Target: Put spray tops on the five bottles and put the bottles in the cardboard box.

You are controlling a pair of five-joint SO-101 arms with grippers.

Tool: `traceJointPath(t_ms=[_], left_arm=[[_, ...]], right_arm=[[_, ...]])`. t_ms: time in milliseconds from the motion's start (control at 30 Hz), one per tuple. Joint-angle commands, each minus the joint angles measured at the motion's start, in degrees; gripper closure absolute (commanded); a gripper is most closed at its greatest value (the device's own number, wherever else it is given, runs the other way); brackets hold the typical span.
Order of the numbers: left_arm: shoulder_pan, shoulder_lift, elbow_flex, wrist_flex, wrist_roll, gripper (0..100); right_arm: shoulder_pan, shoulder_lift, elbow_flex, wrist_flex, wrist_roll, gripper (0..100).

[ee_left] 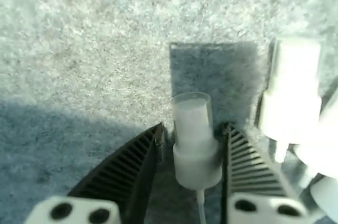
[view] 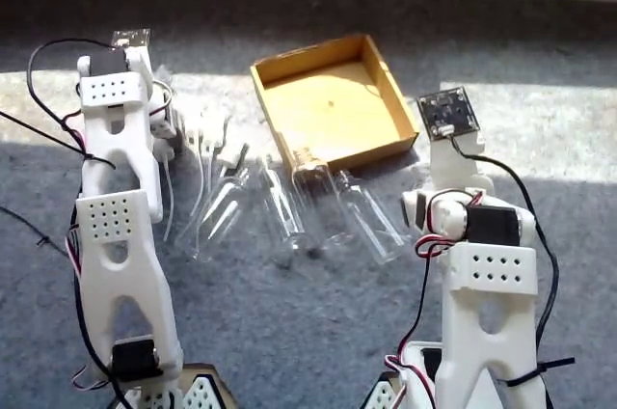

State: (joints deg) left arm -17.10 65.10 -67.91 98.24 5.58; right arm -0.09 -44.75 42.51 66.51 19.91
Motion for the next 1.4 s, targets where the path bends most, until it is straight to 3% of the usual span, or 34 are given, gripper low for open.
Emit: traceJointPath(t_ms=[0, 400, 600, 767, 933, 1067, 1167, 1367], left_arm=[[0.66, -0.66, -1.98, 0.18, -2.02, 85], [0.57, -5.23, -3.21, 2.64, -2.20, 95], [0.57, -24.13, 8.92, 2.64, -6.15, 95], [2.33, -48.04, 26.68, 2.64, -10.11, 95], [9.10, -73.98, 43.38, 2.37, -11.60, 95], [16.57, -91.03, 48.84, 2.20, -10.29, 95], [21.58, -98.33, 48.31, 1.58, -5.45, 95], [31.60, -102.73, 47.52, -11.25, 4.92, 95]], right_arm=[[-0.48, -1.36, -0.57, 0.04, -0.44, 99.4], [-0.48, -1.36, -0.57, -0.13, -0.44, 99.4], [-2.33, -1.36, -1.01, -0.13, -0.44, 99.4], [-12.97, -1.45, -1.10, -0.48, -0.97, 99.4], [-22.64, -4.88, -0.31, -8.92, -1.05, 99.4], [-27.12, -13.58, 5.49, -13.49, -5.19, 99.4], [-29.58, -21.58, 12.88, -17.89, -4.92, 99.4], [-31.16, -39.25, 29.58, -29.93, -4.92, 99.4]])
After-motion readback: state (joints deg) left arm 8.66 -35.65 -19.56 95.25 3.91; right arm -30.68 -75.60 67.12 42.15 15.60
